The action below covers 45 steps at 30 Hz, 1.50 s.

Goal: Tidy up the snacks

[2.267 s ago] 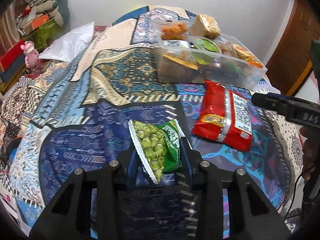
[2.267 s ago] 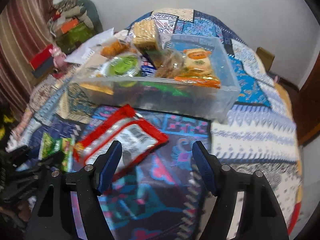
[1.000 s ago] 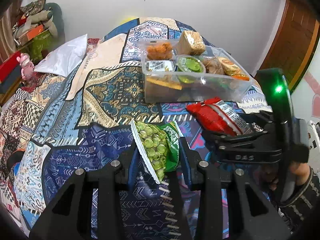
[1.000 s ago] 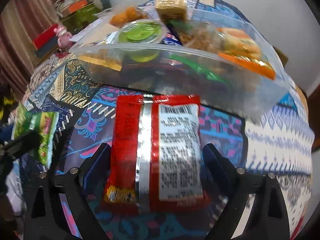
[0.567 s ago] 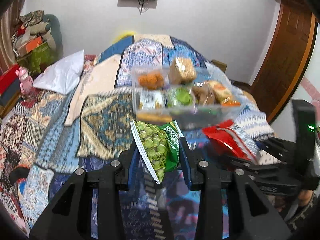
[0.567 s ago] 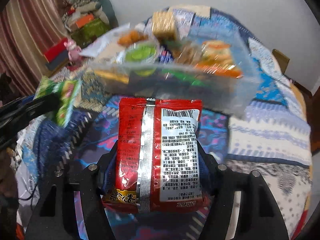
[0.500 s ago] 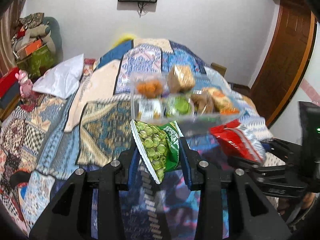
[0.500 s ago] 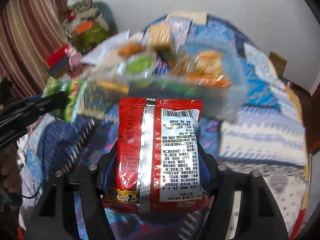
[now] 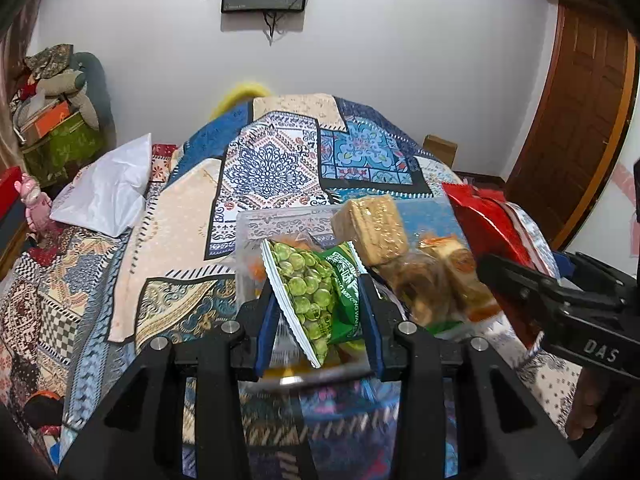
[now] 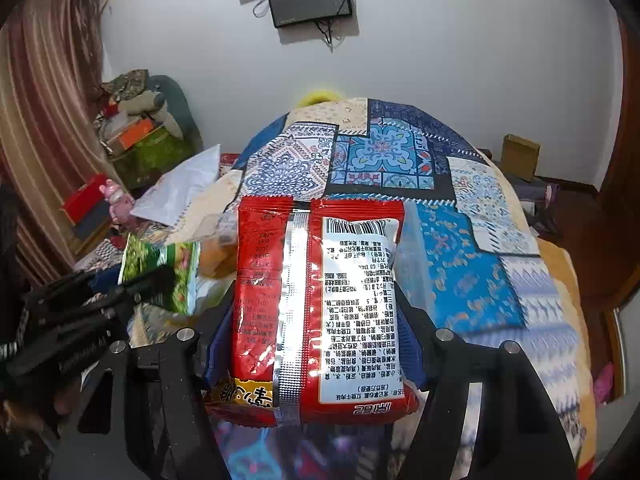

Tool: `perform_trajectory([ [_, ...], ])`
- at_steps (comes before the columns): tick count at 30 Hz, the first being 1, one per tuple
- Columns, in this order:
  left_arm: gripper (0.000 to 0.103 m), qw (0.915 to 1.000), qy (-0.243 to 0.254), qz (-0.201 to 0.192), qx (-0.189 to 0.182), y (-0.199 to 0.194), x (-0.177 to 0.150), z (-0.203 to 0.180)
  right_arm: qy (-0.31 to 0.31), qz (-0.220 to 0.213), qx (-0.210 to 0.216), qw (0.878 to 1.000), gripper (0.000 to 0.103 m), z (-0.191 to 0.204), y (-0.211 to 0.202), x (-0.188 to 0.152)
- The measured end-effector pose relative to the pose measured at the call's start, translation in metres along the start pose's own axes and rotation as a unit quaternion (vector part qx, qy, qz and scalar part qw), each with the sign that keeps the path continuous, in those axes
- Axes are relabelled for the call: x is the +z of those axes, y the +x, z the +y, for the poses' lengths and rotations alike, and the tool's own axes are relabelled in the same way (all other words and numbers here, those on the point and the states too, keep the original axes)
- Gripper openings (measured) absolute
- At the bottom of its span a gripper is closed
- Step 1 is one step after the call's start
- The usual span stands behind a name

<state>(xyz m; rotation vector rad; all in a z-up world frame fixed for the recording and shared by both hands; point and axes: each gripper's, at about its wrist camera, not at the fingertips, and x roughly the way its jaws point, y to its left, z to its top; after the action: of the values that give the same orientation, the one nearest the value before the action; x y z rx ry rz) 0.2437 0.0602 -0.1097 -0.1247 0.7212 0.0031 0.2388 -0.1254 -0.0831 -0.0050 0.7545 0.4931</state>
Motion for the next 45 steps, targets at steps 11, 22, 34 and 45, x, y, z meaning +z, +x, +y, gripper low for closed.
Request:
perform_trajectory([
  [11, 0.057, 0.9997, 0.012, -0.012, 0.02, 0.029, -0.007, 0.001, -0.016, 0.036, -0.029, 0.999, 0.076, 0.002, 0.035, 0.003],
  [22, 0.062, 0.9989, 0.003, -0.046, -0.01, -0.04, -0.001, -0.005, 0.016, -0.001, 0.022, 1.0, 0.08, -0.013, -0.031, 0.007],
  [34, 0.067, 0.9909, -0.003, -0.133, -0.023, -0.151, -0.01, -0.026, -0.014, -0.102, 0.022, 0.994, 0.08, 0.001, -0.143, 0.0],
  [45, 0.098, 0.9785, 0.008, -0.206, -0.001, -0.221, -0.034, -0.043, -0.043, -0.178, 0.011, 0.983, 0.101, 0.015, -0.198, -0.022],
])
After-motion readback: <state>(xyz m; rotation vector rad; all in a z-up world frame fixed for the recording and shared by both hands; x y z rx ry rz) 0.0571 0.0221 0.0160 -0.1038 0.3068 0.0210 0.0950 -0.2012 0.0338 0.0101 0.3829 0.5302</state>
